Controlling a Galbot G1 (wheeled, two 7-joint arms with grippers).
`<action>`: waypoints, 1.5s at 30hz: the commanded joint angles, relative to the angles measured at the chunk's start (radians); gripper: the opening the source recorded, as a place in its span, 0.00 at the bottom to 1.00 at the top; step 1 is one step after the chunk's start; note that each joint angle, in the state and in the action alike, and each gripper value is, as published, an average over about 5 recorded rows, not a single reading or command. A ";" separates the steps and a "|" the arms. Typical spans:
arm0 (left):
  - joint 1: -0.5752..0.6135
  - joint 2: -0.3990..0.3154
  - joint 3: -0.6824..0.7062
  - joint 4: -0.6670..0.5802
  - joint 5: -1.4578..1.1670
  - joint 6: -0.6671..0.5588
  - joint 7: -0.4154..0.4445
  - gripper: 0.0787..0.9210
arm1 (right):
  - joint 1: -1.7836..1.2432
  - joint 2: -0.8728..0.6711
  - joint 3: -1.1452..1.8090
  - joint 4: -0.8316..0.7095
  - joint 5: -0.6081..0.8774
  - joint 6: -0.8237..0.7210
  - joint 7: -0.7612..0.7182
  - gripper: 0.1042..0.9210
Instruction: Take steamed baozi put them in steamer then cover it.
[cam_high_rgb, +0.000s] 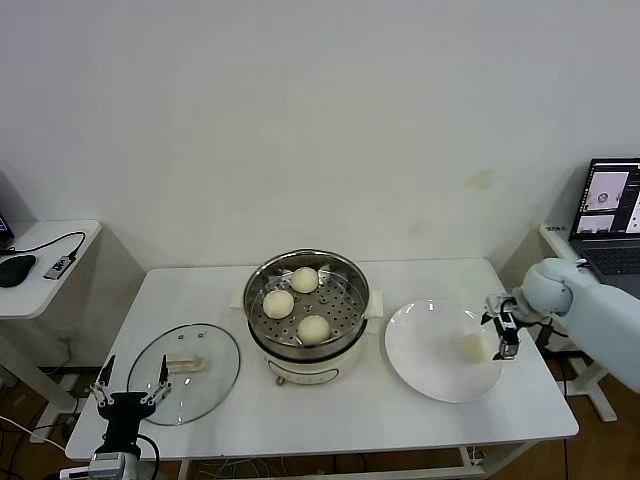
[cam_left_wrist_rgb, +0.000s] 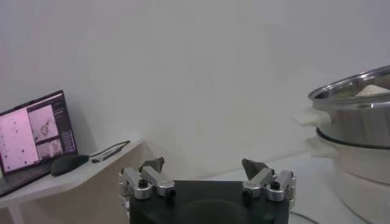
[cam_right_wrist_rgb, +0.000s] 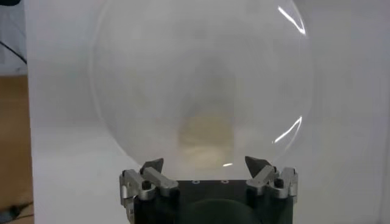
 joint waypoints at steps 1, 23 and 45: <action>-0.002 0.000 -0.003 0.003 -0.001 0.000 0.000 0.88 | -0.064 0.075 0.064 -0.087 -0.031 0.005 0.008 0.88; -0.003 -0.005 -0.003 0.003 0.000 -0.001 0.000 0.88 | -0.067 0.109 0.066 -0.115 -0.074 -0.012 0.013 0.69; -0.006 0.028 0.039 -0.007 -0.103 0.047 0.024 0.88 | 0.572 -0.016 -0.400 0.194 0.366 -0.179 0.033 0.63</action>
